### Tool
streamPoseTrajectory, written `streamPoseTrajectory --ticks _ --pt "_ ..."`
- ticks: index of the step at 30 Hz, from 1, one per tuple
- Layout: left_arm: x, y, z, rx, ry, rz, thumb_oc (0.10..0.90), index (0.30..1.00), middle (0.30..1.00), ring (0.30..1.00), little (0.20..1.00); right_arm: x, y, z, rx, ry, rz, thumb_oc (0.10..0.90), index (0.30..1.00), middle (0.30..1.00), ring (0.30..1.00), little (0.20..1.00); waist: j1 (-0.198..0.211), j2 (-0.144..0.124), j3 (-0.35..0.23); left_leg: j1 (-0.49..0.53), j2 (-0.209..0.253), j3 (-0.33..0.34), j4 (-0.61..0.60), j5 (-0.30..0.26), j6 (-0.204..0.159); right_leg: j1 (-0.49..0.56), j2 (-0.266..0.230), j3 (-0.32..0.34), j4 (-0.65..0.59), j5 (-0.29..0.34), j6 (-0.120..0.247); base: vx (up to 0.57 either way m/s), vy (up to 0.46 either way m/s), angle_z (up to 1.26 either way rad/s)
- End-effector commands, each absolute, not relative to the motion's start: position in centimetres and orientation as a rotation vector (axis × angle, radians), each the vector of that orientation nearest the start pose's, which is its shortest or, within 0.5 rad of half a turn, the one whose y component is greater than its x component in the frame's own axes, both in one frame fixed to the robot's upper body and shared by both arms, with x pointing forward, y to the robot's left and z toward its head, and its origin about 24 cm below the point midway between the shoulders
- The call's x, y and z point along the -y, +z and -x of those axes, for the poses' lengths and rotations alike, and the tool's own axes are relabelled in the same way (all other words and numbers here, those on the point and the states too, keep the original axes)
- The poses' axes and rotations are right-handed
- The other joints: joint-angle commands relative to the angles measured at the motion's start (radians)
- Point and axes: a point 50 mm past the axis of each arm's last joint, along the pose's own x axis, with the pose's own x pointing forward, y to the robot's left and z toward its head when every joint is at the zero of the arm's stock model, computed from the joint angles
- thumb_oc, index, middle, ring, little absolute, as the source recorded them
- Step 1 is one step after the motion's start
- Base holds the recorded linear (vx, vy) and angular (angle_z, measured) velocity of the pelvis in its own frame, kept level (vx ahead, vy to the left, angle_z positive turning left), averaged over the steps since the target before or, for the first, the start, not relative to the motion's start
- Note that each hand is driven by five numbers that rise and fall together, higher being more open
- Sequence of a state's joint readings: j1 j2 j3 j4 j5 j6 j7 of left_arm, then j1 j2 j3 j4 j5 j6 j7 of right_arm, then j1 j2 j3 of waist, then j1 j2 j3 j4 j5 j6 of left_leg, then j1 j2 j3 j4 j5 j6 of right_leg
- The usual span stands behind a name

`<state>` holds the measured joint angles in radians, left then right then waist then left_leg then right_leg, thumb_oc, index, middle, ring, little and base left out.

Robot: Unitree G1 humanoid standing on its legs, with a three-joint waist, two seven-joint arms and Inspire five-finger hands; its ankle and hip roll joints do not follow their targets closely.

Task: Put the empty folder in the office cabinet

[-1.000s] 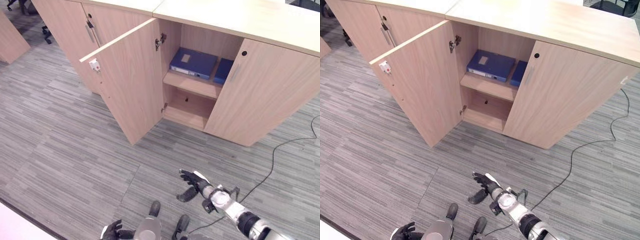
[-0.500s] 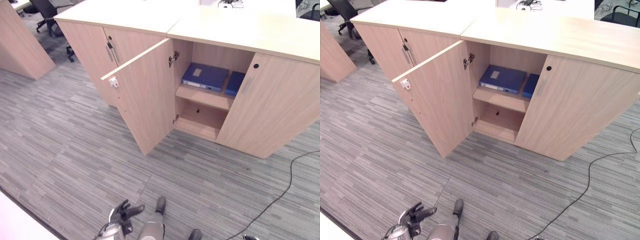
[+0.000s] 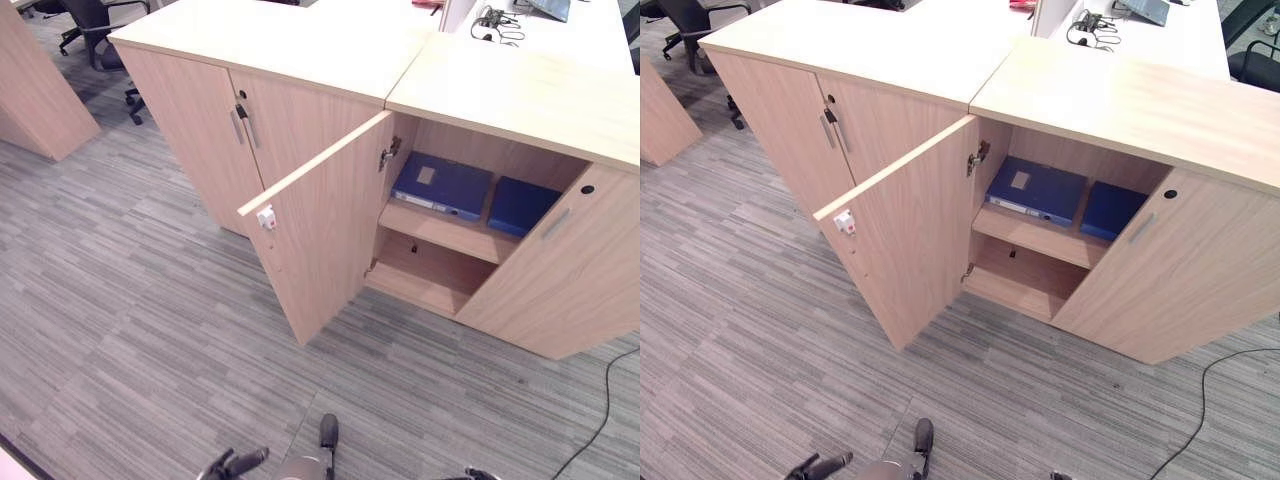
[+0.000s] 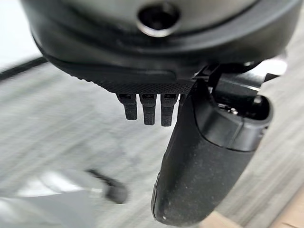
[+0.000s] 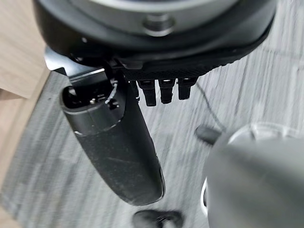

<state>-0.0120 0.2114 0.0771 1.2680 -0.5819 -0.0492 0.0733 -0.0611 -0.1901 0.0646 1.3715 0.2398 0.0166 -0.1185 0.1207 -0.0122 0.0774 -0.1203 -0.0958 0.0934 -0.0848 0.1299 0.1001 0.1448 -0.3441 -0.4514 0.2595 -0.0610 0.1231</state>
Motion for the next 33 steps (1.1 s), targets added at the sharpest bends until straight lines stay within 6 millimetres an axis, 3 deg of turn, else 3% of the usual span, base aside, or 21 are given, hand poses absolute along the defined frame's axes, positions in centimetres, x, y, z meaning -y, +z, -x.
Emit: streamPoseTrajectory --ticks 1,4,5,6,7,9,10,11,14,16,17,18,20,21,22,23,24,26,27,33 --pt "-26.0 -15.9 -6.8 -1.13 0.663 0.282 0.8 0.9 0.9 0.9 0.9 24.5 -16.3 -8.1 -1.289 -0.352 0.119 0.8 0.9 0.9 0.9 0.9 0.019 -0.013 -0.004 0.003 -0.05 -0.082 -0.002 -0.102 -0.039 -0.04 -0.089 0.06 0.119 0.157 0.057 0.26 0.3 0.13" --pt "-26.2 -15.9 -6.5 -1.143 0.651 0.263 0.8 0.9 0.9 0.9 0.9 23.8 -16.4 -8.3 -1.271 -0.31 0.118 0.8 0.9 0.9 0.9 0.9 0.004 0.002 0.014 0.056 -0.063 -0.104 -0.002 -0.134 -0.021 -0.099 -0.091 0.082 0.221 0.161 0.036 0.2 0.239 0.33" --pt "-26.3 -15.9 -6.6 -1.132 0.649 0.263 0.8 0.9 0.9 0.9 0.9 23.7 -16.4 -8.2 -1.268 -0.29 0.133 0.8 0.9 0.9 0.9 0.9 -0.011 0.04 0.036 0.073 -0.04 -0.114 -0.002 -0.117 -0.012 -0.19 -0.029 0.109 0.247 0.106 -0.011 0.01 0.086 0.31" --pt "-26.2 -15.9 -6.6 -1.132 0.648 0.264 0.8 0.9 0.9 0.9 0.9 23.7 -16.4 -8.2 -1.268 -0.291 0.133 0.8 0.9 0.9 0.9 0.9 -0.01 0.041 0.035 0.072 -0.039 -0.113 -0.002 -0.117 -0.013 -0.192 -0.028 0.11 0.248 0.105 -0.012 0.02 0.087 0.29" --pt "-26.2 -15.9 -6.7 -1.128 0.644 0.26 0.8 0.9 0.9 0.9 0.9 23.7 -16.4 -8.3 -1.265 -0.283 0.139 0.8 0.9 0.9 0.9 0.9 -0.015 0.054 0.05 0.084 -0.028 -0.124 -0.002 -0.116 -0.016 -0.229 0.008 0.119 0.242 0.056 -0.03 0.03 -0.03 0.26" --pt "-26.1 -15.8 -7.3 -1.112 0.621 0.248 0.8 0.9 0.9 0.9 0.9 23.7 -16.3 -8.7 -1.253 -0.283 0.143 0.8 0.9 0.9 0.9 0.9 -0.029 0.067 0.077 0.106 -0.015 -0.15 -0.002 -0.116 -0.021 -0.268 0.089 0.138 0.168 -0.011 -0.046 0.05 -0.082 0.37" --pt "-26.1 -15.7 -7.5 -1.105 0.611 0.239 0.8 0.9 0.9 0.9 0.9 23.7 -16.3 -8.7 -1.251 -0.285 0.141 0.8 0.9 0.9 0.9 0.9 -0.036 0.063 0.084 0.115 -0.017 -0.161 -0.002 -0.117 -0.023 -0.278 0.121 0.155 0.119 -0.011 -0.042 0.1 -0.159 0.47" --pt "-26.1 -15.5 -8.2 -1.088 0.577 0.207 0.8 0.9 0.9 0.9 0.9 23.7 -16.3 -8.6 -1.255 -0.293 0.139 0.8 0.9 0.9 0.9 0.9 -0.048 0.046 0.09 0.129 -0.029 -0.184 -0.002 -0.125 -0.03 -0.3 0.181 0.206 -0.022 0.027 -0.022 0.08 -0.118 0.41" --pt "-25.9 -15.4 -9.2 -1.066 0.533 0.176 0.8 0.9 0.9 0.9 0.9 24.0 -16.4 -8.2 -1.269 -0.309 0.135 0.8 0.9 0.9 0.9 0.9 -0.056 0.032 0.084 0.123 -0.037 -0.2 -0.002 -0.124 -0.038 -0.28 0.203 0.233 -0.118 0.056 -0.001 0.06 -0.09 0.38" --pt "-25.6 -15.1 -10.1 -1.035 0.495 0.159 0.8 0.9 0.9 0.9 0.9 23.9 -16.5 -7.6 -1.283 -0.313 0.133 0.8 0.9 0.9 0.9 0.9 -0.053 0.02 0.067 0.106 -0.038 -0.195 -0.002 -0.124 -0.046 -0.249 0.209 0.223 -0.173 0.069 -0.006 0.06 -0.116 0.35" --pt "-25.3 -14.7 -11.6 -1.001 0.43 0.114 0.8 0.9 0.9 0.9 0.9 24.0 -16.5 -7.5 -1.285 -0.316 0.137 0.8 0.9 0.9 0.9 0.9 -0.059 0.014 0.046 0.094 -0.031 -0.19 -0.002 -0.126 -0.055 -0.232 0.216 0.218 -0.205 0.076 -0.006 0.06 -0.093 0.18" --pt "-25.3 -14.7 -11.6 -1.001 0.43 0.114 0.8 0.9 0.9 0.9 0.9 24.0 -16.5 -7.4 -1.285 -0.317 0.137 0.8 0.9 0.9 0.9 0.9 -0.059 0.014 0.046 0.094 -0.031 -0.191 -0.002 -0.127 -0.055 -0.232 0.216 0.218 -0.207 0.077 -0.006 0.07 -0.077 0.12" --pt "-24.8 -14.1 -13.4 -0.944 0.365 0.075 0.8 0.9 0.9 0.9 0.9 24.2 -16.4 -7.6 -1.276 -0.323 0.143 0.8 0.9 0.9 0.9 0.9 -0.066 0.012 0.037 0.094 -0.022 -0.188 -0.002 -0.127 -0.061 -0.22 0.224 0.219 -0.226 0.084 -0.007 0.05 -0.074 0.01" --pt "-24.1 -12.9 -16.0 -0.853 0.285 0.031 0.8 0.9 0.9 0.9 0.9 24.3 -16.3 -7.8 -1.268 -0.323 0.149 0.8 0.9 0.9 0.9 0.9 -0.075 0.009 0.03 0.1 -0.014 -0.187 -0.002 -0.129 -0.065 -0.199 0.228 0.213 -0.245 0.088 -0.008 0.05 -0.08 -0.1" --pt "-24.1 -12.9 -16.0 -0.853 0.285 0.031 0.8 0.9 0.9 0.9 0.9 24.3 -16.3 -7.8 -1.268 -0.323 0.149 0.8 0.9 0.9 0.9 0.9 -0.075 0.01 0.031 0.101 -0.014 -0.187 -0.002 -0.13 -0.065 -0.197 0.228 0.213 -0.246 0.088 -0.008 0.06 -0.106 -0.02" --pt "-23.3 -11.0 -18.7 -0.732 0.206 -0.004 0.8 0.9 0.9 0.9 0.9 24.4 -16.3 -7.8 -1.264 -0.321 0.154 0.8 0.9 0.9 0.9 0.9 -0.081 0.007 0.023 0.108 -0.006 -0.187 -0.002 -0.133 -0.07 -0.18 0.233 0.213 -0.261 0.086 -0.009 0.03 -0.053 0.05" --pt "-23.3 -11.0 -18.7 -0.732 0.206 -0.005 0.8 0.9 0.9 0.9 0.9 24.4 -16.3 -7.8 -1.264 -0.321 0.153 0.8 0.9 0.9 0.9 0.9 -0.081 0.007 0.024 0.109 -0.006 -0.187 -0.002 -0.134 -0.07 -0.178 0.233 0.213 -0.262 0.086 -0.009 0.05 -0.077 0.1" --pt "-22.5 -7.7 -21.9 -0.547 0.122 -0.029 0.8 0.9 0.9 0.9 0.9 24.5 -16.3 -7.2 -1.279 -0.33 0.15 0.8 0.9 0.9 0.9 0.9 -0.087 0.005 0.014 0.119 0.004 -0.184 -0.002 -0.139 -0.077 -0.152 0.241 0.213 -0.285 0.084 -0.01 0.04 -0.067 -0.05" --pt "-22.5 -7.7 -21.9 -0.547 0.122 -0.029 0.8 0.9 0.9 0.9 0.9 24.5 -16.4 -7.2 -1.28 -0.33 0.15 0.8 0.9 0.9 0.9 0.9 -0.086 0.005 0.015 0.12 0.004 -0.184 -0.002 -0.139 -0.077 -0.151 0.241 0.213 -0.286 0.084 -0.01 0.04 -0.067 -0.08" --pt "-21.7 -2.1 -26.9 -0.303 0.026 -0.162 0.8 0.9 0.9 0.9 0.9 24.2 -16.8 -5.1 -1.351 -0.317 0.147 0.8 0.9 0.9 0.9 0.9 -0.11 -0.002 -0.012 0.152 0.02 -0.167 -0.002 -0.158 -0.09 -0.094 0.251 0.22 -0.339 0.081 -0.01 0.05 -0.057 -0.11"
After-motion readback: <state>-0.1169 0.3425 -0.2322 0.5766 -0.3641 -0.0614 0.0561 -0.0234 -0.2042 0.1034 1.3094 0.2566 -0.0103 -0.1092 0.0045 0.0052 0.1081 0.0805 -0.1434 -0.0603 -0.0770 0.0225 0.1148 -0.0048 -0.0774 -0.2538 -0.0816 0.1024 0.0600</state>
